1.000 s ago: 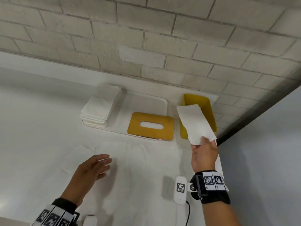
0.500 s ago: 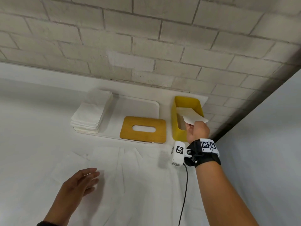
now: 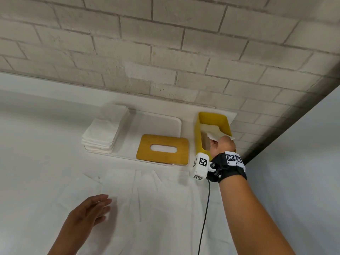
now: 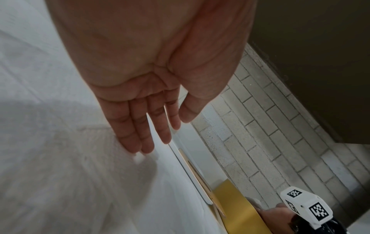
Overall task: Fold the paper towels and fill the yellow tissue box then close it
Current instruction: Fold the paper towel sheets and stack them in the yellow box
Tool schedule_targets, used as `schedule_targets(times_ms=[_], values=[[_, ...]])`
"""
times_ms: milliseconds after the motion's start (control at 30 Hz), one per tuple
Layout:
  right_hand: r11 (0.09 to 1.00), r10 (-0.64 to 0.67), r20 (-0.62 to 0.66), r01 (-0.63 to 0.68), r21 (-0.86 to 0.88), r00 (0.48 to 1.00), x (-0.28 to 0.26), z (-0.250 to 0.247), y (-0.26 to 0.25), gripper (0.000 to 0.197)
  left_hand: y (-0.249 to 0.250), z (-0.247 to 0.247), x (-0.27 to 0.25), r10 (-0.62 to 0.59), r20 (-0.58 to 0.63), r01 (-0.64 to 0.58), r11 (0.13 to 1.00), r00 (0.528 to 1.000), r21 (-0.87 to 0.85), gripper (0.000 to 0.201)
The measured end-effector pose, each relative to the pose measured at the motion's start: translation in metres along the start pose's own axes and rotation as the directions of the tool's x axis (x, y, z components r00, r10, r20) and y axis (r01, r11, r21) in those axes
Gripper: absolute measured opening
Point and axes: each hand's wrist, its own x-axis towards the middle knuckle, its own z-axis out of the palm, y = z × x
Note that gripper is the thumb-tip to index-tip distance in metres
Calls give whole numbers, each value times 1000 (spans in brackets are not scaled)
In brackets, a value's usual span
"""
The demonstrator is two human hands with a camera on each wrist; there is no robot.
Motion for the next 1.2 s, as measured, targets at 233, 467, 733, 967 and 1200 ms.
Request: schedule_targets(times_ms=[233,467,733,967,1200], values=[[658,-322,87,289,-695,943,-15,-4,8,56,0,-2,2,7,6,-7,1000,1000,9,21],[593,-373,111,329,-735,921,-35,-11,-4,44,-1,-3,0,8,20,-8,1000,1000,15,21],[998,-60,106,60,10,993,-86,-43,-27,41,7,-2,-8,49,34,-50,998,998,46,20],[997,-80,193,79,12,978,-123,-84,4,20,16,3,-24,113,98,-126,982,989,139,19],[531,-449,360,568,-629,818,-101,-57,-5,21,16,2,-35,147,174,-185,955,974,231,32]])
